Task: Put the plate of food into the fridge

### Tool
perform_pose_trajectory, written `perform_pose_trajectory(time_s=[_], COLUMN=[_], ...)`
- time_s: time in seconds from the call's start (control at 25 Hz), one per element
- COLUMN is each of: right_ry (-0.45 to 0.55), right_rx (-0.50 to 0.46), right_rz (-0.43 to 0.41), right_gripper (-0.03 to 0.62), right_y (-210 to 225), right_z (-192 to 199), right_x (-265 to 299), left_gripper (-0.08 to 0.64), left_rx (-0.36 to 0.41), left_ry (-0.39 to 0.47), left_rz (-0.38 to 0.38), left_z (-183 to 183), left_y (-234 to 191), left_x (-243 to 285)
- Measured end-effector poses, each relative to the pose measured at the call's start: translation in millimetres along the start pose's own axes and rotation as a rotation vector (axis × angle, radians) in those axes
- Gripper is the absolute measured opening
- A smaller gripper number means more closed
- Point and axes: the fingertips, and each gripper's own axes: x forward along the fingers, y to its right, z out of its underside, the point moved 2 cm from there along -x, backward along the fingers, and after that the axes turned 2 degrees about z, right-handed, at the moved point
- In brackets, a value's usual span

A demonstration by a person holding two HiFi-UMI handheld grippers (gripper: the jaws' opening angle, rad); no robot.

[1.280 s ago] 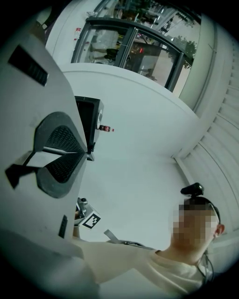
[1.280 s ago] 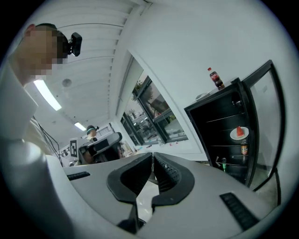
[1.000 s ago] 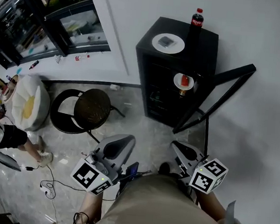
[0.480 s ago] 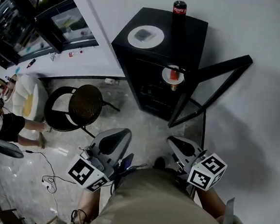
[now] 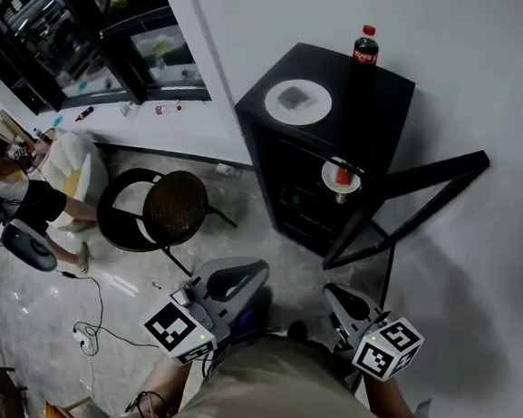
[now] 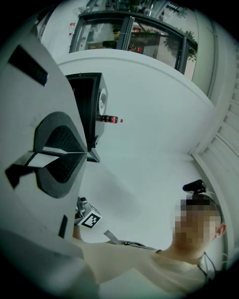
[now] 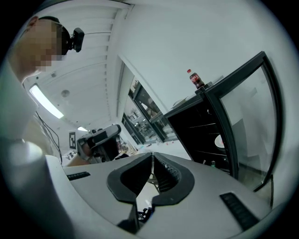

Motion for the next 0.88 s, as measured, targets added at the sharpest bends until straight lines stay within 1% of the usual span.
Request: perform_pose_trajectory(time_s=[0.08,0.24,0.36,0.44,0.52,0.6,0.68,0.88], right_ry=[0.007,0.015,0.015,0.008,0.000,-0.008,-0.019,-0.062], right_rx=[0.020,0.014,0.029,0.024,0.002,-0.023,-0.052,-0.133], right_rz=[0.010,0.064,0.109,0.122,0.124,0.134,0.151,0.205], right_gripper=[0.026,0.026,0.026,0.026,0.026,0.026,0.026,0.026], right_y=[3.8,10.7,15.6,15.8,12.1,8.1,5.9,3.4], right_z=[-2.0,-5.0,-6.8,-11.9,-18.3,-23.4,-26.9,-35.2], right_x=[0.6,2.2,10.7,22.6,36.5,49.7,62.7,95.6], left_gripper=[0.012,0.012,0.012,0.012,0.012,0.012,0.012,0.012], left_rx=[-0.004,-0.001,-0.004,-0.009,-0.022,-0.053,-0.084,-0.121], left_ry=[0.009,0.040,0.058,0.066,0.079,0.084,0.087,0.091], left_rz=[0.014,0.048,0.065,0.068,0.068,0.067,0.067,0.084], left_z=[0.4,-3.0,-7.9,-10.9,-12.8,-11.4,-9.7,-4.6], left_y=[-4.1,-14.7,-30.4,-44.6,-60.8,-77.9,-93.7,-130.4], left_x=[4.5,11.5,14.4,13.5,10.5,7.2,3.9,-1.6])
